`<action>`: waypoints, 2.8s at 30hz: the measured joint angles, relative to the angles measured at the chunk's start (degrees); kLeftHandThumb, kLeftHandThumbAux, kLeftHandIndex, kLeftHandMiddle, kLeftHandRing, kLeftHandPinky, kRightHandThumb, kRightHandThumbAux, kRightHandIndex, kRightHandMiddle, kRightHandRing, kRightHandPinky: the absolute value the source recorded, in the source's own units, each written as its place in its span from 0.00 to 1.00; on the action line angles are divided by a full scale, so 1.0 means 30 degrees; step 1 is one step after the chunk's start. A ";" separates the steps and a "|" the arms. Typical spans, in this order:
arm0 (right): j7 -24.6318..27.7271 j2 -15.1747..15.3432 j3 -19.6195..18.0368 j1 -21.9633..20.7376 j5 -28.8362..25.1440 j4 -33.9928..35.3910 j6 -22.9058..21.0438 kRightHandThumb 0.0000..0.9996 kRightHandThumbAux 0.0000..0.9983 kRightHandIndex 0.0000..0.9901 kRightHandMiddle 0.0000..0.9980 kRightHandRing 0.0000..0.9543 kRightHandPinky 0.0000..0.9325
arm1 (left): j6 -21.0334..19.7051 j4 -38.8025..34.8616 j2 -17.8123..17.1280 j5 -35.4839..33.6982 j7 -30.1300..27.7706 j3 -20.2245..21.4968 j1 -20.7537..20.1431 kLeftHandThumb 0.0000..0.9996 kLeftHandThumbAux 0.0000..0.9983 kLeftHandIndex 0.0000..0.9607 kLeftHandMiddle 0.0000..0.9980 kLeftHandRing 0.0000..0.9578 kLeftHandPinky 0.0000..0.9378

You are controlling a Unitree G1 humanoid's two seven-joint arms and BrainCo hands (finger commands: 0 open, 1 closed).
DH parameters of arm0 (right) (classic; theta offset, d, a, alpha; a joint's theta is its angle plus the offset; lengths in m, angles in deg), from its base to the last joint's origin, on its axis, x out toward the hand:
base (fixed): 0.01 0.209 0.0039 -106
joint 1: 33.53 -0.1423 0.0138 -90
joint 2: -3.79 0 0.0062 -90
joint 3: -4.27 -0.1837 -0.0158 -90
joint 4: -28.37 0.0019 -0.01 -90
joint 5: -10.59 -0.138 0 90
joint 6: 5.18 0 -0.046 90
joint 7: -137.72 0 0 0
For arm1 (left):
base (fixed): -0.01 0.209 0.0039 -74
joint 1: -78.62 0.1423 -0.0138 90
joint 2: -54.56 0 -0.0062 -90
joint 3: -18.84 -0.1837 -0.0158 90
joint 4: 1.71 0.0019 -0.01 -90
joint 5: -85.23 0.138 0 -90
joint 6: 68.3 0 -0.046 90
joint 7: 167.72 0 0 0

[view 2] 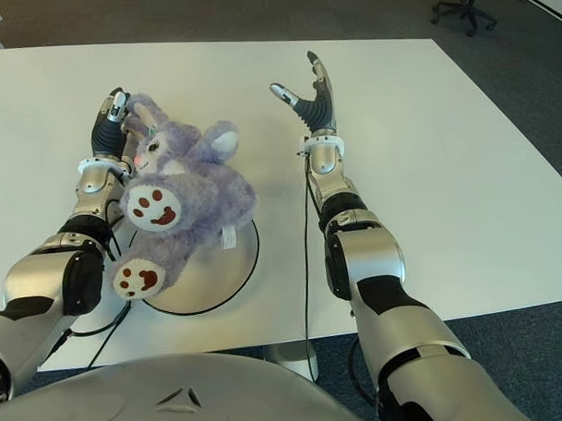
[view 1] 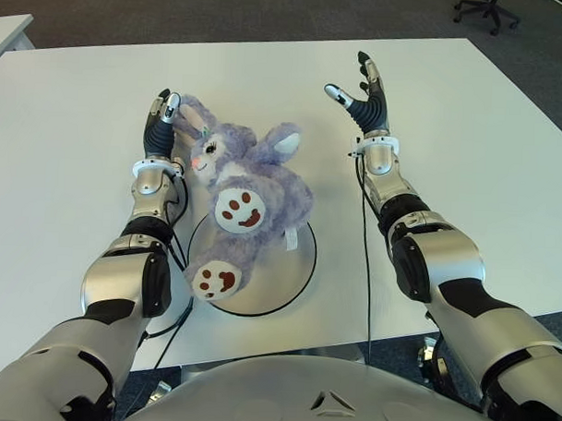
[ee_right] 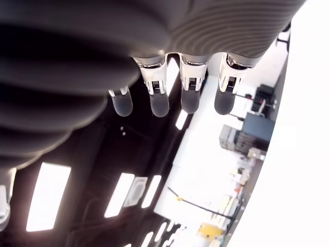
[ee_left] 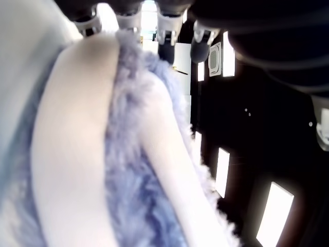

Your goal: Put the doll into the plate.

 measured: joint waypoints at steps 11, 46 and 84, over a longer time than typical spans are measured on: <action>0.0288 -0.0068 -0.0217 -0.0007 -0.0148 0.0112 0.0003 0.00 0.56 0.00 0.00 0.00 0.00 | 0.0008 0.0000 -0.0010 0.0005 -0.0009 -0.0001 -0.0003 0.00 0.35 0.00 0.09 0.03 0.00; 0.2094 -0.1220 -0.2270 -0.0282 -0.2302 -0.0640 -0.1845 0.00 0.62 0.00 0.00 0.00 0.00 | 0.0127 -0.0002 0.0008 -0.0312 -0.0012 0.0063 -0.0027 0.00 0.37 0.00 0.09 0.04 0.00; 0.1707 -0.1572 -0.2627 -0.0276 -0.2368 -0.0775 -0.3649 0.00 0.59 0.00 0.00 0.00 0.00 | -0.0181 -0.0043 0.0008 -0.0102 0.0316 -0.0071 -0.0081 0.00 0.36 0.00 0.10 0.04 0.00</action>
